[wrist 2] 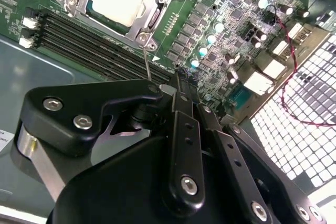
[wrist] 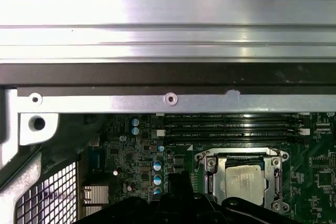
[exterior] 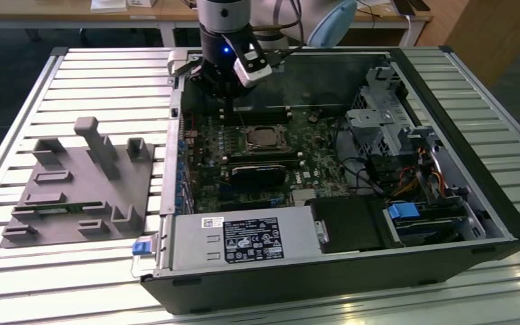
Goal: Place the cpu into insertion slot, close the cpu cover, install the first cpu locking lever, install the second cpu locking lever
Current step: 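Install the first cpu locking lever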
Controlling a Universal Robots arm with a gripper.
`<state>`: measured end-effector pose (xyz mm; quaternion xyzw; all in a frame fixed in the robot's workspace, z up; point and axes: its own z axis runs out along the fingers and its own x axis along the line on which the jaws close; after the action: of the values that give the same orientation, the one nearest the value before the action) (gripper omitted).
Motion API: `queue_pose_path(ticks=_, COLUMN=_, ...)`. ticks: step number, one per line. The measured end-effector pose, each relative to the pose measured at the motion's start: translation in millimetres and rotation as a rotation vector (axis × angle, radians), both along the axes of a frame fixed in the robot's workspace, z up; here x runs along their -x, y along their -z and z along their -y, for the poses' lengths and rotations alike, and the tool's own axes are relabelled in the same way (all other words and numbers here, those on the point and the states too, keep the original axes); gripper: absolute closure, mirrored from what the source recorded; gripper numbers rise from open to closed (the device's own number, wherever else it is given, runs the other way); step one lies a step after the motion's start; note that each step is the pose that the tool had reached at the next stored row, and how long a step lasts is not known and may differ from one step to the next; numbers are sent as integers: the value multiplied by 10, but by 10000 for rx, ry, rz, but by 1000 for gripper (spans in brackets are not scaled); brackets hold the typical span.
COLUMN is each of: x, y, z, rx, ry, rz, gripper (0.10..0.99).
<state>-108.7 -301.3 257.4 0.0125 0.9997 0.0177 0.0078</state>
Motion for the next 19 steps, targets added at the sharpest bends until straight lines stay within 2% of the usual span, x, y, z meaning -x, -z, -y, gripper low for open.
queue_pose_path(ticks=13, x=-7, y=6, z=-65, rx=0, ry=0, rz=1, gripper=980)
queue_pose_path(ticks=19, x=-43, y=7, z=-79, rx=0, ry=0, rz=0, gripper=980)
